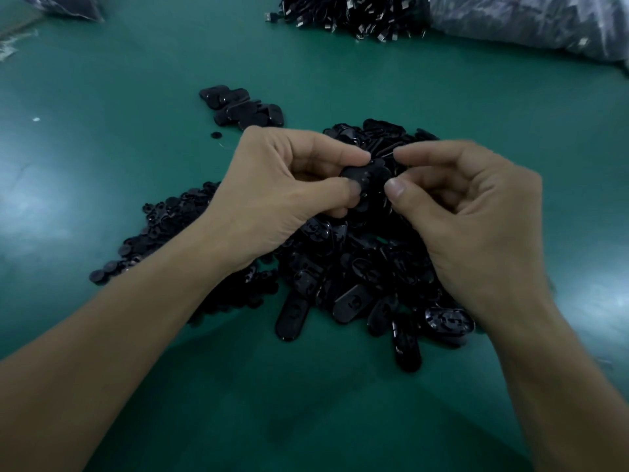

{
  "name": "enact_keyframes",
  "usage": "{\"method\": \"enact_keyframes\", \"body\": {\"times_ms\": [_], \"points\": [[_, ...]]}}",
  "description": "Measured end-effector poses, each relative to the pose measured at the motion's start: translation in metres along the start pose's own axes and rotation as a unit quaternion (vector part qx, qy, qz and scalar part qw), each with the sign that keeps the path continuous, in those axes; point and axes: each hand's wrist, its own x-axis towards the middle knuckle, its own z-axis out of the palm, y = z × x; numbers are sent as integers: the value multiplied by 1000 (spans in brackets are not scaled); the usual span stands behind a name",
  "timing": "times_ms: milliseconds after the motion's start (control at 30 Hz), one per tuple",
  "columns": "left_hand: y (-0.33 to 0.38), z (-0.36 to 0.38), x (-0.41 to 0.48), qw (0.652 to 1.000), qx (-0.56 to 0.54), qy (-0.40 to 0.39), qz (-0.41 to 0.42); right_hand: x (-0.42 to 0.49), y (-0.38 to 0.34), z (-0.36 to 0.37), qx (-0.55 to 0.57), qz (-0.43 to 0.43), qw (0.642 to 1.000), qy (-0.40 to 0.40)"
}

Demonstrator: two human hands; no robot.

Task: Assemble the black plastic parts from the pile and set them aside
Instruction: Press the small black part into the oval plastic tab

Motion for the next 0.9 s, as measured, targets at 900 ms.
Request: {"method": "enact_keyframes", "body": {"times_ms": [900], "points": [[-9,11,-4,988,145,-32,32,-4,-5,4,-164,37,986,-12]]}}
